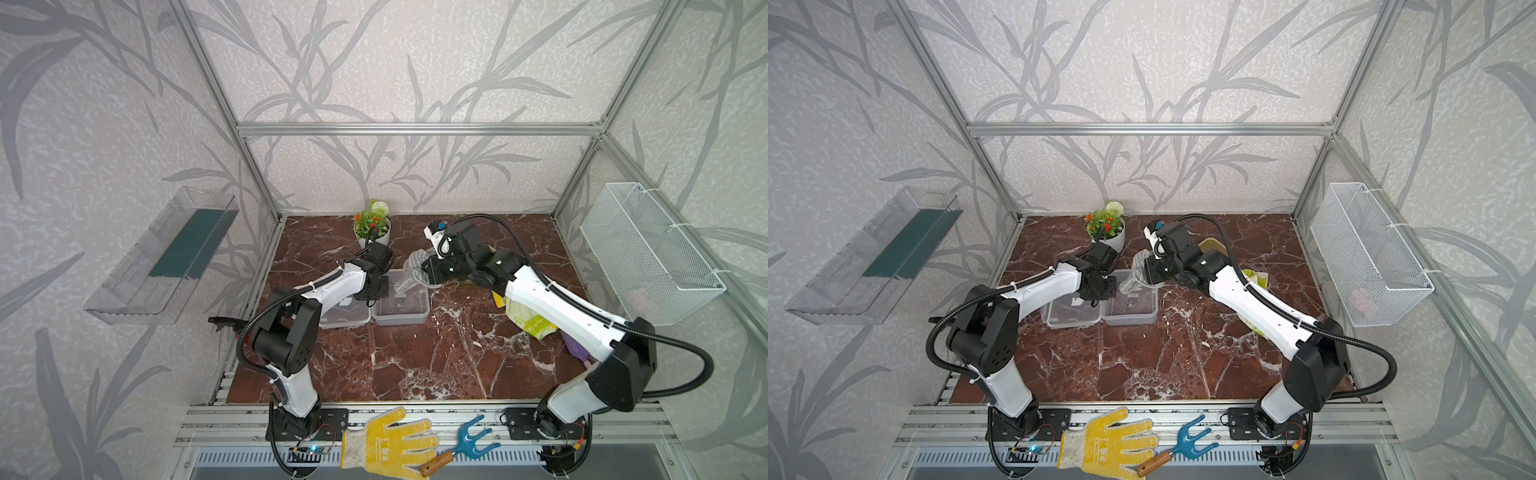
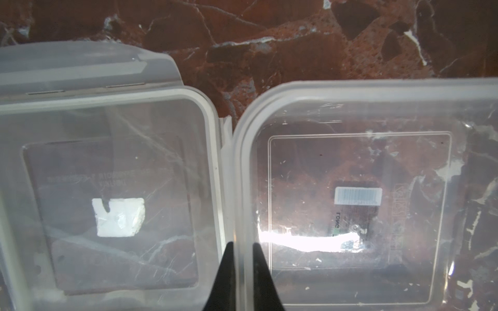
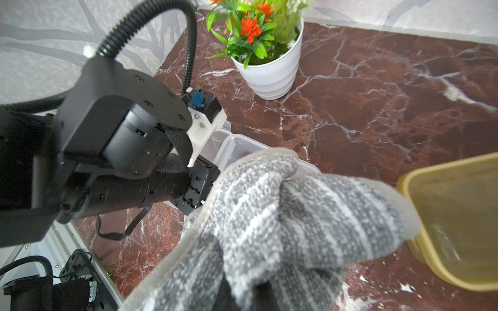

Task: Wipe the insides of the lunch boxes
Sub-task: Pick up the lunch box from the center of the board, then place the lunch box at the center of the board.

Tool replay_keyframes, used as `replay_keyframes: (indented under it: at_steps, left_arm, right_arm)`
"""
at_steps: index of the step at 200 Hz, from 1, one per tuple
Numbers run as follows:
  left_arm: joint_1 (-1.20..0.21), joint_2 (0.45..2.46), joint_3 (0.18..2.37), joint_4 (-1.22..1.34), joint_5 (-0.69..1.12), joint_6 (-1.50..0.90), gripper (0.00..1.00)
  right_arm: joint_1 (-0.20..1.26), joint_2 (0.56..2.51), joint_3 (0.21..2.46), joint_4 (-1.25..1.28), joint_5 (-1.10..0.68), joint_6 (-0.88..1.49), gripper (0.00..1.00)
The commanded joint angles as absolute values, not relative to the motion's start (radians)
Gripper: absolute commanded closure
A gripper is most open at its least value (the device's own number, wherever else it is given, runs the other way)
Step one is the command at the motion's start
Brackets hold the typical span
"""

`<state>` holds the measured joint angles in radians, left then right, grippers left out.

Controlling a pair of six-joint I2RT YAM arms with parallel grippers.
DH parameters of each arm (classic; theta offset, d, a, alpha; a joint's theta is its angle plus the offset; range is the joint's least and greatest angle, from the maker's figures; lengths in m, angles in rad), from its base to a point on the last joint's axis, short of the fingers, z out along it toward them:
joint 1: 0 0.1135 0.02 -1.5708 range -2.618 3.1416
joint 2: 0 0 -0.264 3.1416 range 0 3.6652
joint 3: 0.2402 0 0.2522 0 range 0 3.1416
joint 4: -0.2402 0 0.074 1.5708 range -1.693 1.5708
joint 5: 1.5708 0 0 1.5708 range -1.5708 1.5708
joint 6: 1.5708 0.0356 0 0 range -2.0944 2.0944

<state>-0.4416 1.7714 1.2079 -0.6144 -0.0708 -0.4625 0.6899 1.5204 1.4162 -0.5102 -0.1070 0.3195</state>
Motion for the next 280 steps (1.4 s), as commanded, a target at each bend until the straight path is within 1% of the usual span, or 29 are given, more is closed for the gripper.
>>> replay_keyframes:
  at_steps: [1,25,47,74,111,131,144,157,181,200,225,229,241,256,267,280]
  left_arm:
    - [-0.428,1.779,1.238,-0.652,-0.116,-0.427,0.92]
    - [-0.414,1.777,1.239,-0.658,-0.124,-0.412,0.92]
    - [-0.404,1.772,1.238,-0.658,-0.127,-0.404,0.92]
    - [-0.393,1.762,1.235,-0.655,-0.129,-0.402,0.92]
    - [-0.374,1.757,1.220,-0.658,-0.139,-0.398,0.92]
    - [-0.364,1.745,1.211,-0.656,-0.146,-0.397,0.92]
    - [-0.359,1.739,1.207,-0.649,-0.148,-0.397,0.92]
    - [-0.359,1.731,1.206,-0.636,-0.133,-0.396,0.92]
    - [-0.359,1.721,1.206,-0.632,-0.140,-0.394,0.91]
    - [-0.357,1.706,1.200,-0.632,-0.156,-0.396,0.90]
    - [-0.354,1.686,1.191,-0.631,-0.163,-0.399,0.86]
    - [-0.354,1.683,1.190,-0.630,-0.163,-0.400,0.85]
    - [-0.353,1.672,1.185,-0.628,-0.165,-0.403,0.81]
    - [-0.353,1.655,1.182,-0.623,-0.171,-0.409,0.77]
    - [-0.354,1.636,1.176,-0.616,-0.175,-0.416,0.71]
    - [-0.355,1.602,1.161,-0.598,-0.160,-0.425,0.61]
  right_arm:
    - [0.647,1.447,1.368,-0.581,-0.048,0.295,1.00]
    - [0.609,1.370,1.303,-0.623,0.013,0.284,1.00]
    - [0.570,1.299,1.233,-0.680,0.110,0.314,1.00]
    - [0.506,1.206,1.087,-0.704,0.200,0.363,1.00]
    - [0.371,1.103,0.908,-0.694,0.218,0.449,1.00]
    - [0.344,1.073,0.810,-0.637,0.232,0.503,0.99]
    - [0.341,1.078,0.757,-0.592,0.236,0.537,0.98]
    - [0.341,1.105,0.717,-0.544,0.196,0.567,0.98]
    - [0.341,1.217,0.703,-0.512,0.097,0.586,0.98]
    - [0.337,1.302,0.677,-0.470,0.087,0.620,0.98]
    - [0.293,1.376,0.630,-0.395,0.042,0.677,0.89]
    - [0.290,1.381,0.626,-0.389,0.043,0.682,0.86]
    - [0.286,1.385,0.621,-0.386,0.068,0.689,0.71]
    - [0.282,1.372,0.628,-0.411,0.132,0.694,0.56]
    - [0.274,1.356,0.637,-0.440,0.175,0.698,0.44]
    - [0.268,1.332,0.652,-0.469,0.209,0.690,0.35]
